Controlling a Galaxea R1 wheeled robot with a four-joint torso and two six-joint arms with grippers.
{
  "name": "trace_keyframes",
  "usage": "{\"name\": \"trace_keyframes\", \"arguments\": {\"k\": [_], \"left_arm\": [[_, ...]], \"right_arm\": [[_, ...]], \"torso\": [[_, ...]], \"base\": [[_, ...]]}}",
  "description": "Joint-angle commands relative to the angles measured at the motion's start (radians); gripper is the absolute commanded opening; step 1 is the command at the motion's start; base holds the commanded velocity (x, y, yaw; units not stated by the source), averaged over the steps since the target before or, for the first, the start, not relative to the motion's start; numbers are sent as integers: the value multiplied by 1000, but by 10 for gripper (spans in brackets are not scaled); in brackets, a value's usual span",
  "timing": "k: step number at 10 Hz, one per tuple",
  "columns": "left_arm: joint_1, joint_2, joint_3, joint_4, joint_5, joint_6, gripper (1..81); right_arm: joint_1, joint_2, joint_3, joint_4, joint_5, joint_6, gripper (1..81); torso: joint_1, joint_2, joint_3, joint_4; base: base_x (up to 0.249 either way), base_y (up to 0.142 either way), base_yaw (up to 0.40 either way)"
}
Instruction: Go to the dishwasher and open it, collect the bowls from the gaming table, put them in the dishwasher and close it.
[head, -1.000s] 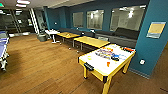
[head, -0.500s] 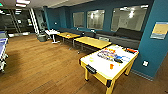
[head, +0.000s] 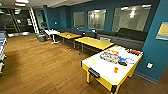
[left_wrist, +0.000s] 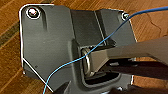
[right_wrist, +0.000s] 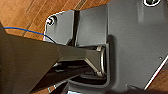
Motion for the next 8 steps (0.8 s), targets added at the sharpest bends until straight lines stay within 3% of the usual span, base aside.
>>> {"name": "trace_keyframes", "arguments": {"k": [1, 3, 8], "left_arm": [[-37, -2, 12, 10, 53, 2, 811], [-34, -2, 12, 10, 53, 2, 811], [-34, -2, 14, 12, 53, 2, 811]], "right_arm": [[40, 4, 10, -15, -47, -4, 811], [41, 4, 10, -15, -47, -4, 811], [41, 4, 10, -17, -49, -4, 811]], "torso": [[0, 0, 0, 0], [0, 0, 0, 0], [0, 0, 0, 0]], "base": [[195, 70, 0], [203, 65, 0], [248, 0, 0]]}}
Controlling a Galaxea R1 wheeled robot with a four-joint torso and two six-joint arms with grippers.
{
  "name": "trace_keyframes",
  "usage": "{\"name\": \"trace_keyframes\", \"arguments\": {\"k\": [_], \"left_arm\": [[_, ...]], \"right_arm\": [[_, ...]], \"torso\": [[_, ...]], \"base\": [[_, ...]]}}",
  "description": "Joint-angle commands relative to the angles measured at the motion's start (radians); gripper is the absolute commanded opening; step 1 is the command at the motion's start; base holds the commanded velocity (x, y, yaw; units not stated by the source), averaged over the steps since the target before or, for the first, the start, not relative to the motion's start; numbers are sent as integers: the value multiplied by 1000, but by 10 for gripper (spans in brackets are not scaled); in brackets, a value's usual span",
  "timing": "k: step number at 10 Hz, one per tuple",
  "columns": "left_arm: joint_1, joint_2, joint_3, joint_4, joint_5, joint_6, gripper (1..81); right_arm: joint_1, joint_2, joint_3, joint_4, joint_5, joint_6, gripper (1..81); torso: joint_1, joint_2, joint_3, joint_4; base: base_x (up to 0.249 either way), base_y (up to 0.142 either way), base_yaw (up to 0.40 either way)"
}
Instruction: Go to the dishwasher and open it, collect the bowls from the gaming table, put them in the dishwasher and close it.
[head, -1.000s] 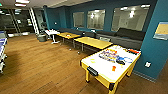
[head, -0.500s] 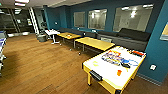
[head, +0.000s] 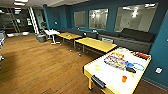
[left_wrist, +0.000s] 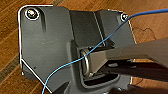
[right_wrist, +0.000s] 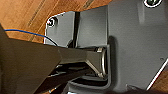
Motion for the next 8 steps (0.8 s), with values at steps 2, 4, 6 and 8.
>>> {"name": "trace_keyframes", "arguments": {"k": [2, 4, 6, 8], "left_arm": [[-37, -3, 9, 12, 55, 2, 811], [-34, -3, 9, 12, 55, 2, 811], [-34, -3, 9, 10, 55, 2, 811], [-34, -3, 7, 10, 55, 2, 811]], "right_arm": [[40, 4, 10, -17, -49, -5, 811], [37, 5, 4, -16, -49, -5, 811], [37, 7, 1, -17, -49, -5, 811], [39, 7, 1, -17, -49, -5, 811]], "torso": [[0, 0, 0, 0], [0, 0, 0, 0], [0, 0, 0, 0], [0, 0, 0, 0]], "base": [[252, 0, 0], [252, 0, 0], [252, 0, 0], [222, 0, 0]]}}
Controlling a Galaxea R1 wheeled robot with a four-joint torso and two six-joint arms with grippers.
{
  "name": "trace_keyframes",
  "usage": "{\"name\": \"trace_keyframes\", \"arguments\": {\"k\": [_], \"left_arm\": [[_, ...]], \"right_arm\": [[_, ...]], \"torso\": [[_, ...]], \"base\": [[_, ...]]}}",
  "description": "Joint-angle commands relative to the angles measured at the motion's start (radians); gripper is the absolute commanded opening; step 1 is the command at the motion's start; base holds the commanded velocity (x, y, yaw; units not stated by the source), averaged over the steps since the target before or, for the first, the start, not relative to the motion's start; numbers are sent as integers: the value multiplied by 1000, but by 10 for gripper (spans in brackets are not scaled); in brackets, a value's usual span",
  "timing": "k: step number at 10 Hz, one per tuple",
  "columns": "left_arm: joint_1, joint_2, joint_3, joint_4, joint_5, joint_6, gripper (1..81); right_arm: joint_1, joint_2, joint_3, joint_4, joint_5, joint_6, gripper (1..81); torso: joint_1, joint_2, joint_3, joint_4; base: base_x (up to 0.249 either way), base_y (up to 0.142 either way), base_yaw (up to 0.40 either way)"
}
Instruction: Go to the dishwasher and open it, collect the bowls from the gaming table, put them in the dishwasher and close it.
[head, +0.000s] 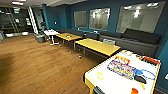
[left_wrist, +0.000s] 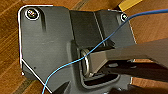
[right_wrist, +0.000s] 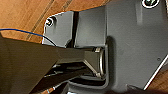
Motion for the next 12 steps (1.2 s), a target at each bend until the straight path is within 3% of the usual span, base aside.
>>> {"name": "trace_keyframes", "arguments": {"k": [1, 3, 12], "left_arm": [[-32, -2, 7, 10, 55, 2, 811], [-32, -2, 7, 10, 55, 2, 811], [-32, -1, 9, 19, 58, 2, 811]], "right_arm": [[39, 8, 7, -16, -47, -4, 811], [39, 8, 7, -16, -47, -4, 811], [39, 8, 2, -16, -49, -4, 811]], "torso": [[0, 0, 0, 0], [0, 0, 0, 0], [-1, 1, 0, 0]], "base": [[201, 0, 0], [145, 0, 0], [0, 0, -37]]}}
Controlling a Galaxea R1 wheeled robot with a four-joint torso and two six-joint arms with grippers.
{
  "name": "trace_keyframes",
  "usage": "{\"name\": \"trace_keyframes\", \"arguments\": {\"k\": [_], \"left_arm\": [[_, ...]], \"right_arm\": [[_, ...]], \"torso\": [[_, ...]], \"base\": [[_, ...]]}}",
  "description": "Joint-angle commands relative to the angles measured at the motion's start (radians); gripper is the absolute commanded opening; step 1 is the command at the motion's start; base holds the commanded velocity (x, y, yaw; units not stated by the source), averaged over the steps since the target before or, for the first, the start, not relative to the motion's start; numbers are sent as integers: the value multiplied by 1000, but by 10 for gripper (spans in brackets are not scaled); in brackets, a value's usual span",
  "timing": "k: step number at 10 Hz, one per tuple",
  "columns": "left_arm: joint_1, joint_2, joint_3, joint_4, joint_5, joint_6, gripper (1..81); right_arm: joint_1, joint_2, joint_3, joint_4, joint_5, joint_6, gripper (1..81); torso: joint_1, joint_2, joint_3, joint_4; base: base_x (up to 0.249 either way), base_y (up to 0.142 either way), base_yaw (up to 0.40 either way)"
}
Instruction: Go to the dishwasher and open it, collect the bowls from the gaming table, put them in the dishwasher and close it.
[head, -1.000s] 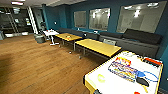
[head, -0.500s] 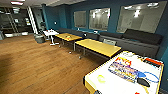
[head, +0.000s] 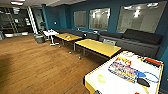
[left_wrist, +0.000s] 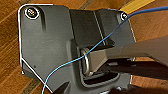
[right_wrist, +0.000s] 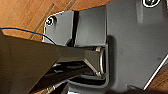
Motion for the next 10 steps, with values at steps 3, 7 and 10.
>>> {"name": "trace_keyframes", "arguments": {"k": [3, 7, 10], "left_arm": [[-38, -2, 9, 21, 57, 2, 811], [-39, -2, 9, 21, 62, 2, 811], [-41, -2, 7, 21, 62, 2, 811]], "right_arm": [[41, 7, 5, -14, -47, -4, 811], [41, 8, 5, -14, -47, -4, 811], [40, 8, 5, -15, -47, -4, 811]], "torso": [[0, 0, 0, 0], [-1, 0, 0, 0], [-1, 0, 0, 0]], "base": [[0, 0, -269], [0, 0, -288], [0, 0, -289]]}}
